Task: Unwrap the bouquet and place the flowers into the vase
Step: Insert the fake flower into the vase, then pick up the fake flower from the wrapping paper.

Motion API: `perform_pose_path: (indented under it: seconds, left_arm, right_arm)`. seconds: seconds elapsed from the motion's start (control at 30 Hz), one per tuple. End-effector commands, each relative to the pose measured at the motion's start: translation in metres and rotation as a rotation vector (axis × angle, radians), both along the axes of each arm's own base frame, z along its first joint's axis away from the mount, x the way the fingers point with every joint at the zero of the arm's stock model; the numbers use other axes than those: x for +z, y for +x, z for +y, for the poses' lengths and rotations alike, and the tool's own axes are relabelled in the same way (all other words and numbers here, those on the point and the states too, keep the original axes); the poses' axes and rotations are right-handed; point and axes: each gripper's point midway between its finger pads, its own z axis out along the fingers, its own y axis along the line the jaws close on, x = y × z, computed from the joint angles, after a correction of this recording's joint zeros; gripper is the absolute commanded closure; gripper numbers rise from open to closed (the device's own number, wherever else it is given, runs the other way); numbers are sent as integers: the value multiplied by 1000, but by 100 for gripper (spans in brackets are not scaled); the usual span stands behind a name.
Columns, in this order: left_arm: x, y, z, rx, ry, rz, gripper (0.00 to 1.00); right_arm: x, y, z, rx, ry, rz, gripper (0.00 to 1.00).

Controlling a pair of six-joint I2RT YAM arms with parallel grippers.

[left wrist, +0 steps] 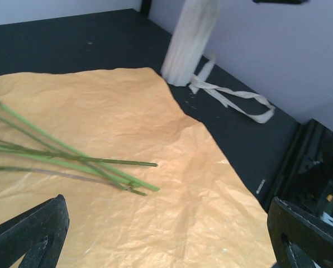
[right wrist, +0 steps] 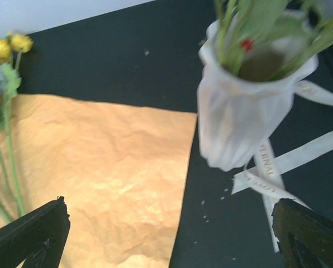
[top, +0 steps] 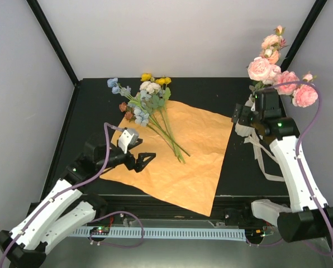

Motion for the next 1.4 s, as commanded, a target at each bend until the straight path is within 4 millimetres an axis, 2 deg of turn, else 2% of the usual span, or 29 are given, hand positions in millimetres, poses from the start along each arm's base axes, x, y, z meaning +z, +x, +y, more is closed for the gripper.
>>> perform_pose_path:
  seconds: [0.0, 0.17, 0.33, 0.43, 0.53, 0.73, 0.77, 0.8, 0.87, 0.9, 1.07, 1.37]
  left_arm:
    - [8, 24, 14, 179, -9, 38, 1]
    - [-6, 50, 16, 297, -4, 111, 3]
    - [-15, 71, 3, 331, -48, 188, 18]
    - [-19, 84, -7, 336, -80, 229, 29]
    - [-29, 99, -12, 376, -87, 280, 35]
    - [-61, 127, -30, 432, -160, 448, 47]
    - [-68, 130, -36, 424, -174, 488, 48]
    - [-83, 134, -43, 419, -170, 547, 50]
    - [-94, 136, -56, 384, -190, 618, 53]
    - [-106, 137, -62, 373, -190, 666, 55]
    - [-138, 143, -81, 362, -245, 812, 63]
    - [-163, 148, -102, 361, -277, 925, 68]
  right_arm:
    - [1, -8, 35, 136, 128, -74, 0]
    - [4, -25, 67, 285, 213, -131, 0]
    - [-1, -29, 87, 381, 307, -221, 0]
    - [-13, -26, 88, 376, 317, -226, 0]
    - [-28, -21, 84, 342, 308, -190, 0]
    - [-46, -24, 102, 448, 339, -122, 4]
    - [-49, -25, 105, 460, 353, -113, 5]
    - [-52, -27, 107, 468, 365, -106, 6]
    - [-57, -30, 111, 487, 391, -93, 8]
    - [-60, -32, 113, 494, 401, -88, 9]
    - [-67, -38, 112, 497, 398, -81, 10]
    - [-73, -46, 113, 509, 413, -82, 13]
